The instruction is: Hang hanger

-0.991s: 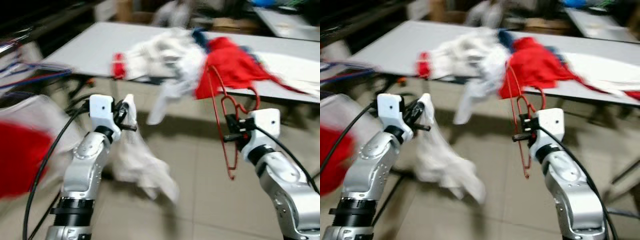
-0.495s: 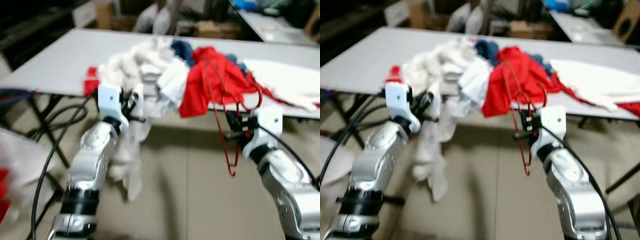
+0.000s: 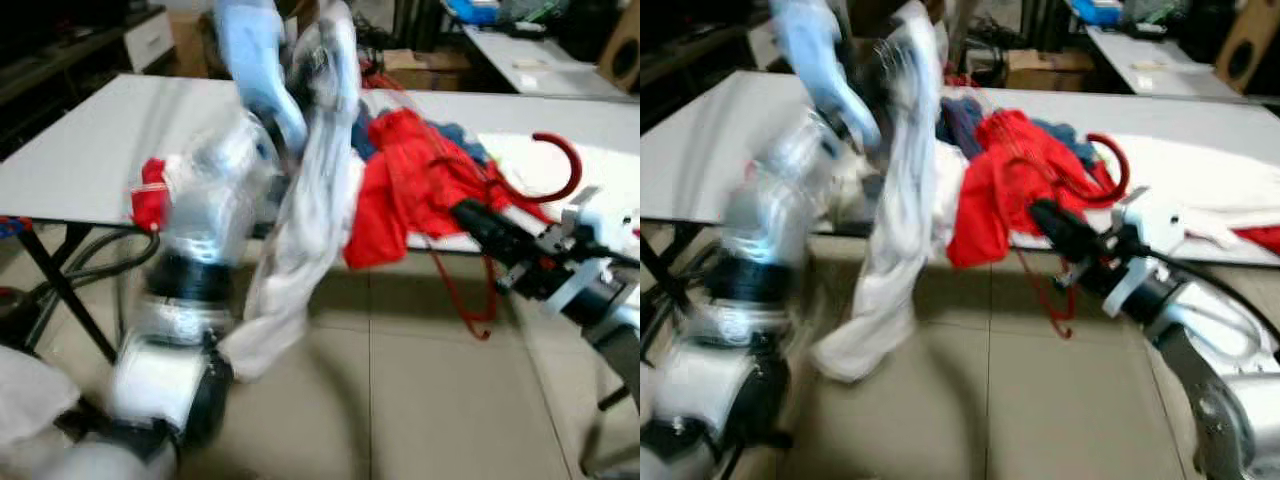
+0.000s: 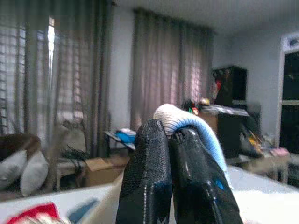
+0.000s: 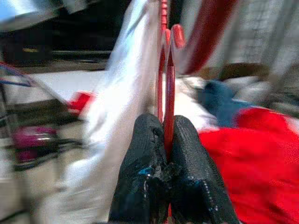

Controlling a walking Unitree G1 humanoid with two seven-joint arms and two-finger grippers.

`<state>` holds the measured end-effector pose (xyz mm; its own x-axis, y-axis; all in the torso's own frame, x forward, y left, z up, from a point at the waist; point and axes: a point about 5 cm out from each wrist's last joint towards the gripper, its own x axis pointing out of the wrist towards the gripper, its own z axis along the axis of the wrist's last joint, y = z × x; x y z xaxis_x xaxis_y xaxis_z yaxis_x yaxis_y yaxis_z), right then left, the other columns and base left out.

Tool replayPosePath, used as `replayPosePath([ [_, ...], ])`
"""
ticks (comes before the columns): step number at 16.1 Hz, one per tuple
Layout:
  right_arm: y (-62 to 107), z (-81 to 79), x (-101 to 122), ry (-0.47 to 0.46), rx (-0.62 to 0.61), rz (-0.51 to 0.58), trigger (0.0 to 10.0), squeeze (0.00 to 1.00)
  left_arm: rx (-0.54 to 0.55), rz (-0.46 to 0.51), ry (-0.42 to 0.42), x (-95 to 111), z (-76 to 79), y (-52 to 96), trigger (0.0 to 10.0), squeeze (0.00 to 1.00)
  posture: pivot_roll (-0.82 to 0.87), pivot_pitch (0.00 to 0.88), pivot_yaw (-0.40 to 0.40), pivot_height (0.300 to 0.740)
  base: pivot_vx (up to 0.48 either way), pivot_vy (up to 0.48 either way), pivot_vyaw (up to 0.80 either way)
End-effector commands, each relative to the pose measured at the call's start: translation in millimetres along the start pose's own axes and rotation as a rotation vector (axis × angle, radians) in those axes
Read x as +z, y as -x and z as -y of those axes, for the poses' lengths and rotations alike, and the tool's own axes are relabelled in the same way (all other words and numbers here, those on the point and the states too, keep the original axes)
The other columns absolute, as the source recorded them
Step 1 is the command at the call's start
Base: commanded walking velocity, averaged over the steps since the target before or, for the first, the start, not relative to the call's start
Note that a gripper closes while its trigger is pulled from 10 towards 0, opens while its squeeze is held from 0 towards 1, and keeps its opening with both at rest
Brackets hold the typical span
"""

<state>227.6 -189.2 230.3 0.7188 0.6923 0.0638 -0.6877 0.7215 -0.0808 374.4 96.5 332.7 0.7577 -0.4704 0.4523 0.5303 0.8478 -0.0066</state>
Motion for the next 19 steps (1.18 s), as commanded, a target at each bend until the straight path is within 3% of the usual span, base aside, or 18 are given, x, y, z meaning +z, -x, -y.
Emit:
replayPosePath([
  [1,9.5,-3.0,18,0.012,0.075,0.060,10.0,0.00,-0.047,0.058,0.019,20,3.5,-14.6,10.0,0.00,0.02,0.000,0.004,0.740,0.375,0.000,0.00],
  [2,15.9,-7.3,26,-0.030,0.150,0.119,10.0,0.00,-0.062,0.103,0.011,44,-2.9,-28.4,10.0,0.00,0.03,0.000,0.003,0.740,0.375,0.000,0.00],
  [4,20.6,-10.2,28,-0.064,0.199,0.146,10.0,0.00,-0.064,0.115,-0.007,58,-8.5,-35.6,10.0,0.00,0.04,0.000,0.004,0.740,0.371,0.000,0.00],
  [6,20.7,-19.2,24,-0.098,0.298,0.103,10.0,0.00,-0.079,0.121,-0.027,69,-11.5,-43.4,10.0,0.00,0.04,0.000,0.010,0.740,0.358,0.000,0.00],
  [7,13.5,-23.5,17,-0.096,0.334,0.049,10.0,0.00,-0.112,0.135,-0.019,77,-7.4,-47.9,10.0,0.00,0.04,0.000,0.015,0.740,0.360,0.000,0.00],
  [8,-8.1,-27.6,1,-0.053,0.366,-0.063,10.0,0.00,-0.180,0.170,-0.002,91,4.5,-53.6,10.0,0.00,0.04,0.000,0.019,0.740,0.356,0.000,0.00],
  [11,-33.3,-19.0,-14,0.039,0.397,-0.204,10.0,0.00,-0.241,0.243,0.036,117,12.9,-58.1,10.0,0.00,0.06,0.000,0.004,0.740,0.344,0.000,0.00],
  [12,-53.1,13.4,-13,0.170,0.259,-0.272,10.0,0.00,-0.280,0.305,0.048,140,13.7,-56.5,10.0,0.00,0.07,0.000,-0.007,0.740,0.341,0.000,0.00],
  [15,-75.4,60.9,22,0.266,0.022,-0.191,10.0,0.00,-0.278,0.361,0.022,162,7.0,-52.3,10.0,0.00,0.09,0.000,-0.030,0.740,0.339,0.000,0.00],
  [17,-92.9,95.9,74,0.349,-0.168,-0.041,10.0,0.00,-0.265,0.396,0.001,177,-0.5,-46.0,10.0,0.00,0.09,0.000,-0.035,0.740,0.341,0.000,0.00],
  [19,-103.0,118.6,133,0.423,-0.377,0.243,10.0,0.00,-0.244,0.415,-0.012,184,-6.8,-42.2,10.0,0.00,0.09,0.000,-0.043,0.740,0.336,0.000,0.00],
])
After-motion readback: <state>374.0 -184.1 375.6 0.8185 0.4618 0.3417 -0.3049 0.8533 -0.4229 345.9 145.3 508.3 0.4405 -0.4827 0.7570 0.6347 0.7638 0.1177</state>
